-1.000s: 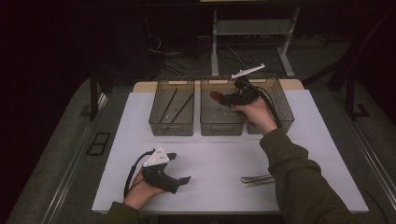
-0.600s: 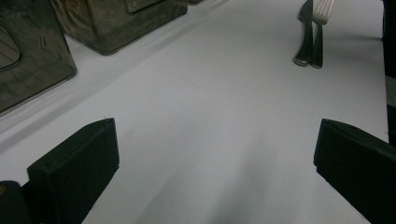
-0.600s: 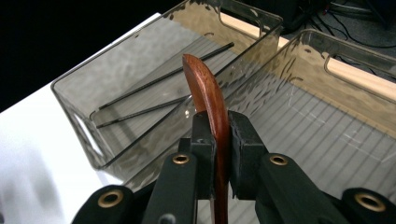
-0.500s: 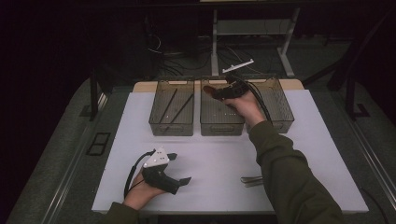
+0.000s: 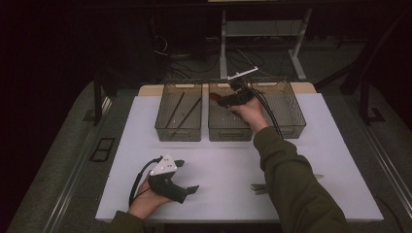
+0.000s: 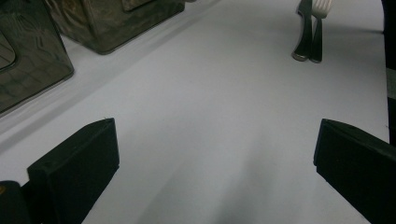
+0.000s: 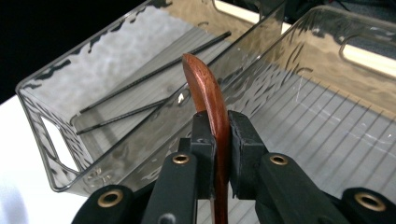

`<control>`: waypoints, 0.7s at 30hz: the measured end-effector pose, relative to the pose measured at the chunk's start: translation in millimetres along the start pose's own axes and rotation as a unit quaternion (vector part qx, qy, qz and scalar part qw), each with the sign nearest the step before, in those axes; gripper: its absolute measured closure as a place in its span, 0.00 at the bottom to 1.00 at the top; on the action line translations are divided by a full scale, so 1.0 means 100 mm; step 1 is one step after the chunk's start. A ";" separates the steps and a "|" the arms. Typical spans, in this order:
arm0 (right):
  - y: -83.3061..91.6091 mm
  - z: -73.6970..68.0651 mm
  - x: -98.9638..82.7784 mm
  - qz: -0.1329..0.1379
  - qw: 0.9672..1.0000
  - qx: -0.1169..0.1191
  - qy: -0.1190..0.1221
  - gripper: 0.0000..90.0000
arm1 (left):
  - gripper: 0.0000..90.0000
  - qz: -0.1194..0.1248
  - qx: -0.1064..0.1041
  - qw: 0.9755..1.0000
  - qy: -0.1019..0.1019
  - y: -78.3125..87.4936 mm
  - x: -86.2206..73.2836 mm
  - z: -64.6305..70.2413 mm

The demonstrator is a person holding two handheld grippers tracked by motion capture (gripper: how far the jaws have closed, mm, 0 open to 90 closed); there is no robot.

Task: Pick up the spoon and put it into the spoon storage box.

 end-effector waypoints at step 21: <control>0.08 -0.02 -0.08 -0.004 1.000 -0.015 0.010 0.66 | 0.00 -0.004 0.001 1.000 0.002 0.00 -0.01 0.00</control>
Point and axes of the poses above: each handheld gripper's, and its own axes: y roughly backward along the jaws, x roughly out of its top, z roughly to its right, the point moved 1 cm from there along -y, roughly forward along the jaws, and after that the axes turned 1 degree about -x, right-handed, at the moved point
